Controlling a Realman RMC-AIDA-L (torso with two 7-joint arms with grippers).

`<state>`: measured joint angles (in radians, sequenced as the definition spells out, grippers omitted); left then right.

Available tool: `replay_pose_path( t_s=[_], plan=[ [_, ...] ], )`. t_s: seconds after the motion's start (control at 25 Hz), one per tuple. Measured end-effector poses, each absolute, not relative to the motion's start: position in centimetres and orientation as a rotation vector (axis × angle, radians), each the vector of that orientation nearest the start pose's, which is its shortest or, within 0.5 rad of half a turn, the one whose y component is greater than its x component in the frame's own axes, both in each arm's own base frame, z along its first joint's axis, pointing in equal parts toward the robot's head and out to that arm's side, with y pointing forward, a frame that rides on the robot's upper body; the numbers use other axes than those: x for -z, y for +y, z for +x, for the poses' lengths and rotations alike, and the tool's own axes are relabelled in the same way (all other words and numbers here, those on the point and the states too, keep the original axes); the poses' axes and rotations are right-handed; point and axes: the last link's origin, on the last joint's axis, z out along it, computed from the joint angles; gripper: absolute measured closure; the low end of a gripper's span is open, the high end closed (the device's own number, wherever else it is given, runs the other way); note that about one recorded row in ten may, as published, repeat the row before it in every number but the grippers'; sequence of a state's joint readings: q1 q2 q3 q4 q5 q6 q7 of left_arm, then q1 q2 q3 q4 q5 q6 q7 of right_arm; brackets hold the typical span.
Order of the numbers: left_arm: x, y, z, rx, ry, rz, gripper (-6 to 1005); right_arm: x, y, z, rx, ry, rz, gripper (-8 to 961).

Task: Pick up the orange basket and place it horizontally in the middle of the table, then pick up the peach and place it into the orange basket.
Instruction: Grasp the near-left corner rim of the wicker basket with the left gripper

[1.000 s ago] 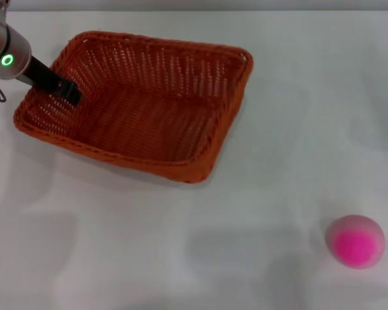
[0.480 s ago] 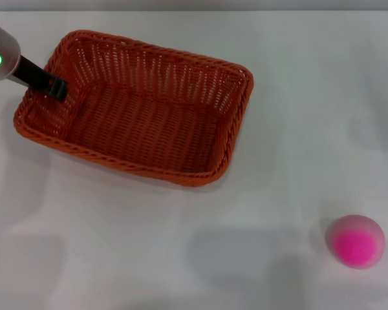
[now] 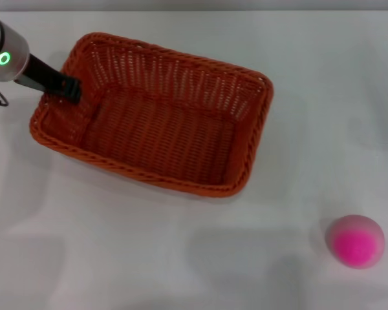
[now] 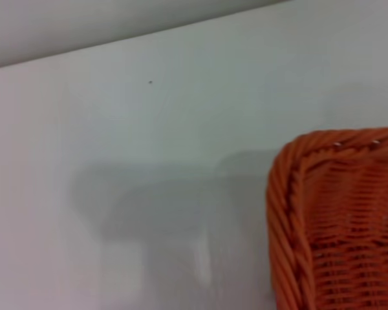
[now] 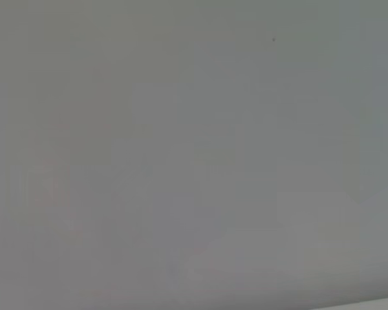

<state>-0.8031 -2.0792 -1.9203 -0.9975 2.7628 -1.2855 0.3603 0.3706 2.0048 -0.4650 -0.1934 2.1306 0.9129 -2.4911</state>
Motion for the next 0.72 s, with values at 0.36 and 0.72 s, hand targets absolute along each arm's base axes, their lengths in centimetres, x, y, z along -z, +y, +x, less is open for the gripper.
replay_pose_path(
  t_s=[0.36,0.72],
  plan=[
    [0.58,41.76,-18.51,-0.258,-1.370,-2.193,847,-7.15,31.52,42.77,-0.564,0.899,-1.396,142],
    [0.92,41.70,-18.66,-0.206,-1.460,-2.157,864,-7.50,32.08,42.46,-0.569,0.883,-1.398,142]
  ],
)
